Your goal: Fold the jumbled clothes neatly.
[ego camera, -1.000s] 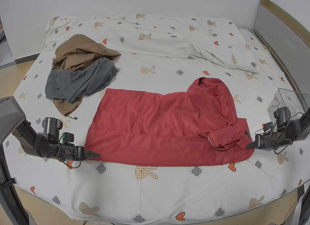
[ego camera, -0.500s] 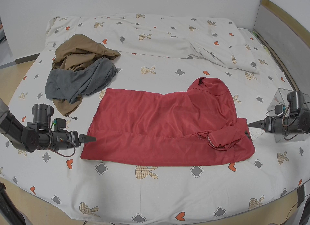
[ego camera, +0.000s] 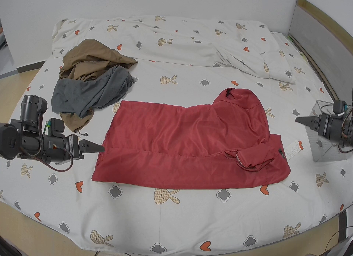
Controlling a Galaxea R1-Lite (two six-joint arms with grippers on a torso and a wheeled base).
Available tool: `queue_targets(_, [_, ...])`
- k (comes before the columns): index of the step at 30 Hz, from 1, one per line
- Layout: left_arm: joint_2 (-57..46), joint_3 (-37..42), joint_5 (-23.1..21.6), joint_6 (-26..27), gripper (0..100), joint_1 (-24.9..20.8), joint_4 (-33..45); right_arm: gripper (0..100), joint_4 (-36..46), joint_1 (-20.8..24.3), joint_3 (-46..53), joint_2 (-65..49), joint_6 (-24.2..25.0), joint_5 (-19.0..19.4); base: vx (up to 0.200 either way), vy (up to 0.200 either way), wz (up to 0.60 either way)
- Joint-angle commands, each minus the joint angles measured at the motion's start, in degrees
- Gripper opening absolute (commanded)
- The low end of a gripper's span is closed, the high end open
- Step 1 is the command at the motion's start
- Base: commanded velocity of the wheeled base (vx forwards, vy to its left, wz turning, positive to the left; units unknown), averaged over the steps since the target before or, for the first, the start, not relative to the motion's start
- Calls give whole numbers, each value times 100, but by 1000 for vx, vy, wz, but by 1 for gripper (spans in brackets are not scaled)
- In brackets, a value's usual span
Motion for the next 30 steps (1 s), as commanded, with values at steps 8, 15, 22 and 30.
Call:
queue_targets(8, [296,501,3053,3020,100,-1569,804,100,-131,3233,1699,1514,-1680,-4585,0,0,0])
queue_targets(15, [1096,668,3694,3046,100,-2070,127,100,-236,3347,1576,2876,-1864,-4980,0,0,0])
queue_targets(22, [1096,773,3686,3037,100,-1912,30,100,-746,3066,1436,3158,-2374,-5103,0,0,0])
queue_targets(30, [1114,975,3668,3037,100,-1806,-348,100,-904,2996,1189,2859,-3051,-5586,0,0,0])
